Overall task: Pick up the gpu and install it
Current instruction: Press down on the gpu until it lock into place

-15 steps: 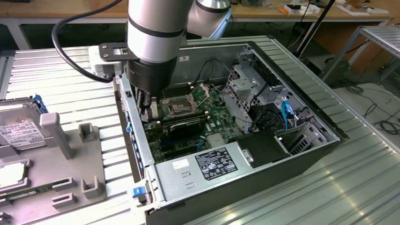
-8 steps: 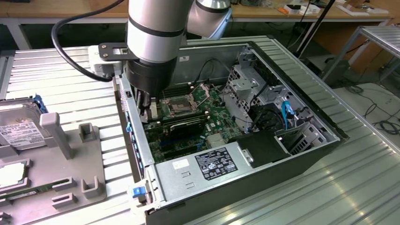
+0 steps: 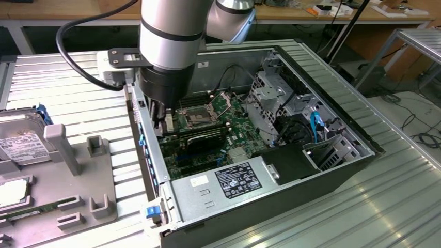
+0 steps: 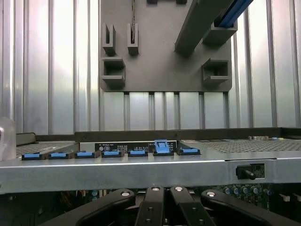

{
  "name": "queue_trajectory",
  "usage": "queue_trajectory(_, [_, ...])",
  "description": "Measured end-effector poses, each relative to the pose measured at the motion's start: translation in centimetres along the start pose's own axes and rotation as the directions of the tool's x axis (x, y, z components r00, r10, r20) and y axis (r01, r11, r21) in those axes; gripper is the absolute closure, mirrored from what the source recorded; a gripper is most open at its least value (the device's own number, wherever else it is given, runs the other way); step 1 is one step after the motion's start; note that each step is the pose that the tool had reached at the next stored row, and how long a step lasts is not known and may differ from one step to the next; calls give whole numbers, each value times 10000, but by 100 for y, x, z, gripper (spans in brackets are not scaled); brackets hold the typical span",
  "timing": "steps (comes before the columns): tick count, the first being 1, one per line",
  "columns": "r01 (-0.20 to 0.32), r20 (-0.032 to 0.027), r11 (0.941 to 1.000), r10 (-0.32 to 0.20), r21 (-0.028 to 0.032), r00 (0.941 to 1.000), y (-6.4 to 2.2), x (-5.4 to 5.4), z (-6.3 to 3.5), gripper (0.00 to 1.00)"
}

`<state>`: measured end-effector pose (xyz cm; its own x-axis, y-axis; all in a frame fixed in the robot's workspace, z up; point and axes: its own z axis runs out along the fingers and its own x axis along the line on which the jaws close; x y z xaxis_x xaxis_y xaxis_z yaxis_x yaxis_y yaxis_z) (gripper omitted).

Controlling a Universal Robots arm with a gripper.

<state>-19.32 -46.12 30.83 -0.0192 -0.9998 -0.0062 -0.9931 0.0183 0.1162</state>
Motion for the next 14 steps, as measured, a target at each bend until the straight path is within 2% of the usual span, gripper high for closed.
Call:
queue_trajectory(6, [-2, -17, 10000, 2, 1, 10000, 3, 1, 55, 89])
queue_trajectory(11, [-3, -16, 10000, 3, -13, 10000, 1, 0, 58, 89])
queue_trajectory(13, [-8, -10, 9999, 7, -102, 10000, -6, -1, 44, 89])
queue_trajectory(14, [-15, -1, 9998, 15, -218, 10000, -16, -1, 18, 89])
